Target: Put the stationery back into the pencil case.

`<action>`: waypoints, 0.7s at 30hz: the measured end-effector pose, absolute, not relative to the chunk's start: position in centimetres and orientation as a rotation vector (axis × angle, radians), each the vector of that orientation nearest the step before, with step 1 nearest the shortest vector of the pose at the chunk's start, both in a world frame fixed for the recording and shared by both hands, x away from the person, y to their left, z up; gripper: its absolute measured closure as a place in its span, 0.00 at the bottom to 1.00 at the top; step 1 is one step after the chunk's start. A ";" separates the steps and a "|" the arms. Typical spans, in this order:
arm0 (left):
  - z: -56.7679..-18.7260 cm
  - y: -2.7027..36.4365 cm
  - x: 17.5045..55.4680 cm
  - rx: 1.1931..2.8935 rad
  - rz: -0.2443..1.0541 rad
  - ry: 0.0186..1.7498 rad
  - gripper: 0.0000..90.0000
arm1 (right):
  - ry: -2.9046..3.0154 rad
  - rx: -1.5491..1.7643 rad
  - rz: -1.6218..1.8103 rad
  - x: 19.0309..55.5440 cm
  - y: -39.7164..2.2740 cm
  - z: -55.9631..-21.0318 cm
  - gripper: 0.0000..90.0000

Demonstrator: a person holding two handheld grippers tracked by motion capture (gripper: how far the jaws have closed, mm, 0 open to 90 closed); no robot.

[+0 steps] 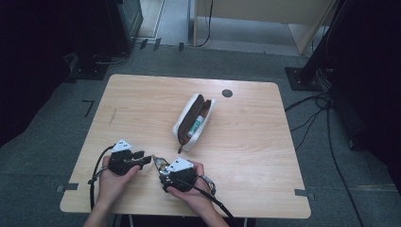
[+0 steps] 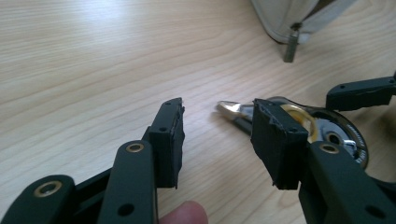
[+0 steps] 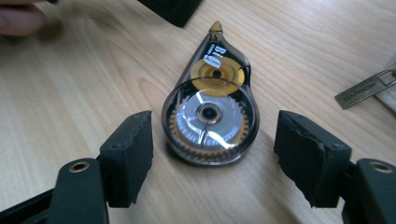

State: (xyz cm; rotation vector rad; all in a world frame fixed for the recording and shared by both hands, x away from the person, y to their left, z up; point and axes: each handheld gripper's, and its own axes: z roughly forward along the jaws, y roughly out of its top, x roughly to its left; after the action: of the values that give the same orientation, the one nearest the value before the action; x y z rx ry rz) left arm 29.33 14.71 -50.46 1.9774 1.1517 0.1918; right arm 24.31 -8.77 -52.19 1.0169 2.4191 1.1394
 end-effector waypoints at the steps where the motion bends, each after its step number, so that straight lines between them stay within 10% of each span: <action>1: -50.5 14.7 29.3 1.977 0.192 1.152 0.60 | 2.415 1.017 1.135 24.3 -8.6 -52.2 0.32; 21: -50.3 15.8 29.3 1.968 0.194 1.127 0.57 | 2.431 0.986 1.154 24.9 -8.5 -52.1 0.46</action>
State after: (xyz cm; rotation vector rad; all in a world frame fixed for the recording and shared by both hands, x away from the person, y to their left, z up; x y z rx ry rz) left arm 29.30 15.82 -50.28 1.9683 1.1267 0.1942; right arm 24.85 -8.53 -52.14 0.9856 2.4312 1.1544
